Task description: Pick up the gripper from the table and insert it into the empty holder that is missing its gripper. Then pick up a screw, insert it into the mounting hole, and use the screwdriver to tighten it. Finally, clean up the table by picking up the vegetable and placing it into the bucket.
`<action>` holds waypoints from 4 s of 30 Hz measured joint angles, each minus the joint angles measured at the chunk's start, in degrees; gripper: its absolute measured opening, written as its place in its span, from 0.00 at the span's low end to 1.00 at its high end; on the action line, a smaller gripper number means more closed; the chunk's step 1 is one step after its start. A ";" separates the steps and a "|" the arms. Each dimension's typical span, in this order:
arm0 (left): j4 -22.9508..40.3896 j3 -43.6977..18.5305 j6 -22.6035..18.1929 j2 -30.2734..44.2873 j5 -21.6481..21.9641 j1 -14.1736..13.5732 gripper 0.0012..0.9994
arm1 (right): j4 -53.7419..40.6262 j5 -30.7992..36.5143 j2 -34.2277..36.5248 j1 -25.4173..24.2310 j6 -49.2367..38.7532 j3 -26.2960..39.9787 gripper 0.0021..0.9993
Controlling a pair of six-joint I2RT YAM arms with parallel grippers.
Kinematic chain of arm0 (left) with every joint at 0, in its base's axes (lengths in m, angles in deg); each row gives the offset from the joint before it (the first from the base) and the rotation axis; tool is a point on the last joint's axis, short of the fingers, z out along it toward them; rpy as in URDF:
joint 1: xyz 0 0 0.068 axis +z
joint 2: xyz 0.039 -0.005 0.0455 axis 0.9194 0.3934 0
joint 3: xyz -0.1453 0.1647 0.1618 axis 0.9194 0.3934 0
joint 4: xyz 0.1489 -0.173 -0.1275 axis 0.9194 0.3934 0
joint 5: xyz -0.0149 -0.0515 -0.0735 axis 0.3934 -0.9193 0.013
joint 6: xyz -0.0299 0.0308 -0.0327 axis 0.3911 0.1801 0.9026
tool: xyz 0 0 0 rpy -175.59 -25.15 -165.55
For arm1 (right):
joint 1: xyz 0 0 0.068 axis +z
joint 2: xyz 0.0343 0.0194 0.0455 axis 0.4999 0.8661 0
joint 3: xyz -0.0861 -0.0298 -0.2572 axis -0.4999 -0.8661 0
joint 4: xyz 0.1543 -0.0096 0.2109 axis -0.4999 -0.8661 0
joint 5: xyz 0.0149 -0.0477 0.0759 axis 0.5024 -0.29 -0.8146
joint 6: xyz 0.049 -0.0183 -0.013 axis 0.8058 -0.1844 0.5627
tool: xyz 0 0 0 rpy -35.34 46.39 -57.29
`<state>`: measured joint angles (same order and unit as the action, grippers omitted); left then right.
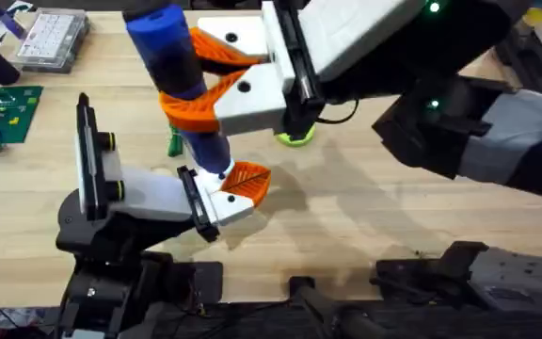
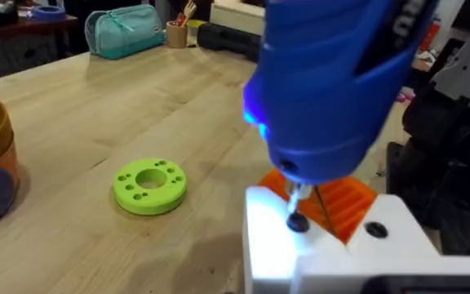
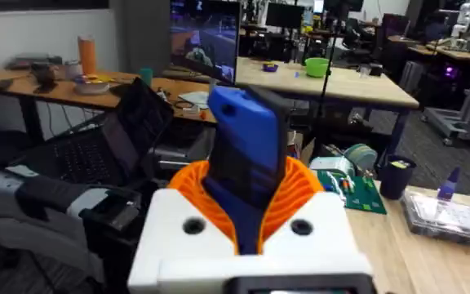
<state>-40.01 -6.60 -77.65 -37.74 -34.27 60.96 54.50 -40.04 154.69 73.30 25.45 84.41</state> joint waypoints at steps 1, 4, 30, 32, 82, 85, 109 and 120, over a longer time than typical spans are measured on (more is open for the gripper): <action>0.00 0.00 0.00 -0.01 0.00 0.00 0.01 | -0.03 0.00 0.00 -0.09 0.00 0.00 0.09; 0.00 0.00 0.00 -0.02 0.02 0.00 0.01 | -0.16 0.00 0.00 -0.22 0.00 0.00 0.09; 0.00 0.00 0.00 -0.01 0.04 0.00 0.01 | -1.08 0.00 0.00 0.07 -0.02 0.00 0.09; 0.00 0.00 0.00 -0.02 0.04 0.00 0.01 | -1.08 0.00 0.00 0.07 -0.02 0.00 0.09; 0.02 0.00 0.00 0.01 0.02 0.00 0.01 | -2.56 0.04 0.00 0.19 -0.33 0.15 0.09; 0.02 0.00 0.00 0.01 0.02 0.00 0.01 | -2.73 0.03 0.00 0.17 -0.46 0.15 0.09; 0.02 0.00 0.00 -0.02 0.04 0.00 0.01 | -5.52 -0.05 0.36 -0.39 2.18 2.38 0.09; 0.02 0.00 0.00 -0.01 0.07 0.00 0.01 | -57.27 4.12 0.76 -7.95 -17.30 23.21 0.09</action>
<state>-39.99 -6.60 -77.65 -37.74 -34.21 60.96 -2.77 -35.92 155.46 65.35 8.14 107.62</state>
